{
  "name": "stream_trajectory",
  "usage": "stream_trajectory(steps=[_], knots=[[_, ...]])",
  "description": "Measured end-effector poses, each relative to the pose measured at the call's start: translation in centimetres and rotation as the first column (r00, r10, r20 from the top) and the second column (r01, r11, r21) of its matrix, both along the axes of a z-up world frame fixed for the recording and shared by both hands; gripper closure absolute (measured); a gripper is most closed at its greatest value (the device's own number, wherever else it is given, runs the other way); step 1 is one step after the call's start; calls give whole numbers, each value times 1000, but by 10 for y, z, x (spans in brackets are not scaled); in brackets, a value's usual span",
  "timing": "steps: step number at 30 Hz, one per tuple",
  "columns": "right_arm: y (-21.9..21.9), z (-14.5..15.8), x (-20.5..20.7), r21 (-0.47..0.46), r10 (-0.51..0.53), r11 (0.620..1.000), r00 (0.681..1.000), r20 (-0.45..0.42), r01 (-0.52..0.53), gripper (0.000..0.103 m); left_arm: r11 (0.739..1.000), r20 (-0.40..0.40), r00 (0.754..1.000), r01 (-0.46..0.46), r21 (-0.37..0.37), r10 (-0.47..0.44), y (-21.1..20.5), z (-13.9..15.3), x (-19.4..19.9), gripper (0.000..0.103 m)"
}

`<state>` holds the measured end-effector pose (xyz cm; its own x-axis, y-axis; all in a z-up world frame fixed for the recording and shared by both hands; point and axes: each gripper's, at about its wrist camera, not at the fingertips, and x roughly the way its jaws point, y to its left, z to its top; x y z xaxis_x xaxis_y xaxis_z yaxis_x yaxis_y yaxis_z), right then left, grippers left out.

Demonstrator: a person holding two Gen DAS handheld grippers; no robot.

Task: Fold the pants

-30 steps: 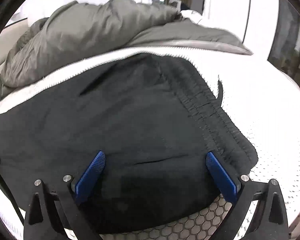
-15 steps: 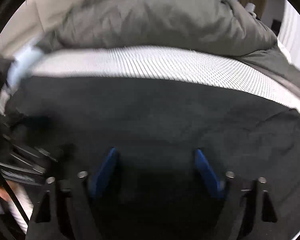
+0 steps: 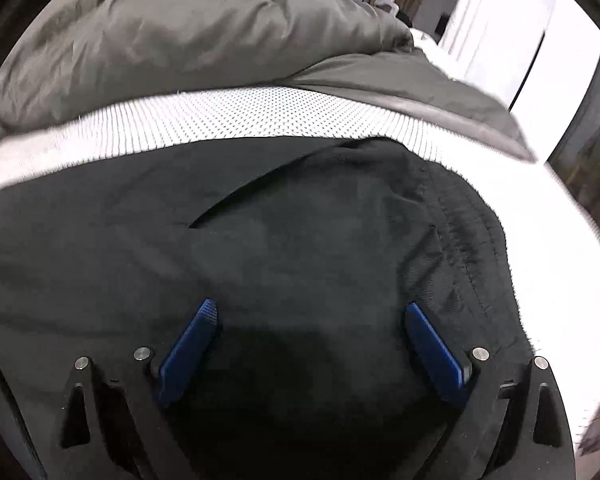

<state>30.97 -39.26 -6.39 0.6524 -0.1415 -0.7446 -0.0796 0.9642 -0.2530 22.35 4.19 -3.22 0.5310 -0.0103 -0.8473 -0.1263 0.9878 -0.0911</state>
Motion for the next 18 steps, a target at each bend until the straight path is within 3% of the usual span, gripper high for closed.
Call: stream_trajectory(steps=[3, 5, 7, 10, 13, 16, 18], knots=[[39, 21, -3, 105, 123, 986, 991, 44, -127, 5, 999, 22, 999, 44, -15, -44, -15, 10, 13, 1], [82, 32, -1, 161, 232, 958, 971, 57, -239, 4, 996, 21, 996, 86, -7, -85, -30, 12, 27, 1], [114, 30, 5, 212, 308, 927, 951, 34, -308, 4, 993, -26, 993, 114, 8, -114, -42, 4, 40, 1], [153, 16, 22, 287, 402, 881, 915, -34, -377, 4, 997, -97, 992, 79, -3, -79, -40, -18, 51, 1], [163, -10, 44, 256, 397, 900, 907, -142, -354, 4, 994, -83, 991, 105, 9, -103, -39, -18, 49, 1], [146, -10, 53, 157, 330, 938, 935, -131, -309, 5, 991, -67, 989, 130, 12, -128, -37, -19, 45, 1], [122, -4, 61, 63, 230, 972, 969, -94, -225, 4, 990, -64, 988, 138, 11, -138, -36, -18, 42, 1]])
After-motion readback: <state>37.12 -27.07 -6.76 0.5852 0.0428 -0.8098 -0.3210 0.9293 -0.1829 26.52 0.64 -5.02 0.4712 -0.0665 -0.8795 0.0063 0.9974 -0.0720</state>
